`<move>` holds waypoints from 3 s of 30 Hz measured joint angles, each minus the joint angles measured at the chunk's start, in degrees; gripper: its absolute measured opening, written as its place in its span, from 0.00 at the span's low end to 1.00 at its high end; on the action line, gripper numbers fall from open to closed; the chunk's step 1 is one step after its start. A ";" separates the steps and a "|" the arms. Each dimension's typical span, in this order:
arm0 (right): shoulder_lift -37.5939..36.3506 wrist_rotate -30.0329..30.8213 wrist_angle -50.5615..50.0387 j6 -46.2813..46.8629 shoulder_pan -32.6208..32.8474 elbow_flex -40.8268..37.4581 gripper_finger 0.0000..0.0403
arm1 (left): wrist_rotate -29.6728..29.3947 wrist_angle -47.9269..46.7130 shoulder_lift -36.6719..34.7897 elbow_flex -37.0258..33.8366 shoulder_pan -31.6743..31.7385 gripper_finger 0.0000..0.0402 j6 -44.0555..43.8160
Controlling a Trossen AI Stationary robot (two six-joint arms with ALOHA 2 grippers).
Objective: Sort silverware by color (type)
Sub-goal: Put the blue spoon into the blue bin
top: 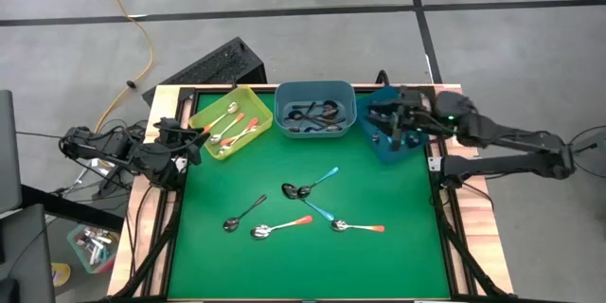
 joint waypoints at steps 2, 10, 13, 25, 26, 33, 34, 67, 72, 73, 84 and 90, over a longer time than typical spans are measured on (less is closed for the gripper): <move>2.18 -0.01 -0.05 2.40 0.00 0.00 0.46 | 0.63 -0.02 0.00 -0.01 0.00 0.36 -0.04; 10.70 0.12 0.47 9.88 2.95 0.00 0.46 | 3.96 -0.32 0.01 -0.01 -0.01 0.36 -0.20; 14.16 2.28 0.12 11.63 4.85 0.00 0.46 | 4.87 -0.31 0.00 -0.01 -0.01 0.36 0.05; 25.38 6.21 8.54 18.85 12.96 3.84 0.46 | 2.93 -0.32 -0.01 -0.01 0.00 0.36 0.22; 26.11 6.18 8.75 18.89 13.52 4.89 0.46 | 2.66 -0.32 0.00 -0.01 0.00 0.36 0.24; 31.60 5.14 10.07 18.37 16.98 13.10 0.46 | 1.63 -0.30 -0.01 -0.01 0.01 0.36 -0.02; 32.52 5.14 9.92 17.80 17.36 14.04 0.46 | 1.59 -0.30 -0.01 -0.01 0.01 0.36 -0.04; 41.50 5.97 -22.44 15.13 18.76 30.91 0.46 | -0.37 -0.23 -0.01 -0.01 0.01 0.36 -0.24; 41.51 6.03 -22.26 12.40 17.52 30.91 0.46 | 2.90 -0.23 -0.01 -0.01 0.01 0.36 -1.42; 41.49 6.03 -22.28 11.52 17.36 30.91 0.46 | 5.07 -0.25 -0.01 0.01 -0.01 0.36 -2.13; 41.47 6.08 -20.30 7.36 16.29 30.88 0.46 | 22.52 -0.28 -0.01 -0.01 -0.01 0.36 -0.34; 41.47 6.09 -18.23 8.47 16.32 30.88 0.46 | 23.72 -0.30 -0.01 -0.01 -0.01 0.36 -0.02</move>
